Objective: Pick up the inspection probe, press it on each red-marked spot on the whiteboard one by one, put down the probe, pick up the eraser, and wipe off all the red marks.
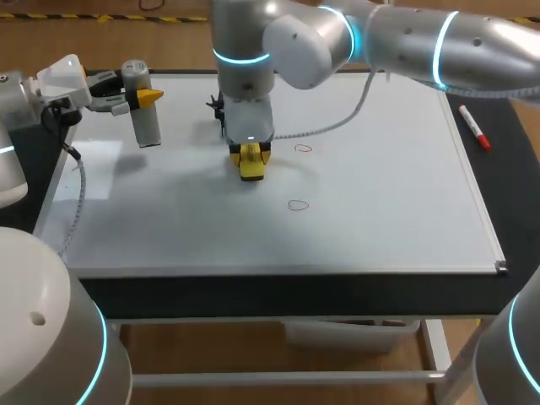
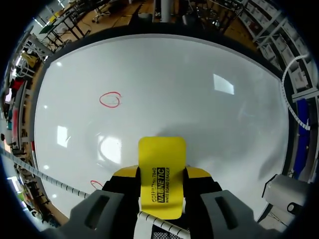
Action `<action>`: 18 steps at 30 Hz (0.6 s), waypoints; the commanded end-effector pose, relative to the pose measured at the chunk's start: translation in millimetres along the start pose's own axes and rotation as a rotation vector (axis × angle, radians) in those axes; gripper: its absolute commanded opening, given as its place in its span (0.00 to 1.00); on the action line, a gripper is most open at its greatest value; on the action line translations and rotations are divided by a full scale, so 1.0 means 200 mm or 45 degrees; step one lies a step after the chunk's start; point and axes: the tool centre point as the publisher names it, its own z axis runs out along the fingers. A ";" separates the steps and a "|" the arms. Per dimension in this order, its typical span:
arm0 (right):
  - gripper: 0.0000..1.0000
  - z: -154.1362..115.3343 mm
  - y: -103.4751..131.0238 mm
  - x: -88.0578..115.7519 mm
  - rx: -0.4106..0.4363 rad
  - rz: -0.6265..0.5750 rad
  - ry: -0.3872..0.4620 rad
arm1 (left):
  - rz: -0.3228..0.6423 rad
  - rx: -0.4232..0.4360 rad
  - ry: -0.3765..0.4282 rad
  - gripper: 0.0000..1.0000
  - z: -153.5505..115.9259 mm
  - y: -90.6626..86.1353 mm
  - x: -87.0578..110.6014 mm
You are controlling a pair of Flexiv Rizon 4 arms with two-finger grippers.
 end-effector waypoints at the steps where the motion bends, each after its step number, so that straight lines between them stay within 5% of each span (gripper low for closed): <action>1: 0.00 -0.03 0.02 0.03 0.014 -0.006 -0.001 | 0.002 0.000 -0.002 0.00 0.00 0.00 0.00; 18: 0.00 0.03 0.02 -0.26 -0.038 -0.150 -0.046 | 0.002 0.000 -0.002 0.00 0.00 0.00 0.00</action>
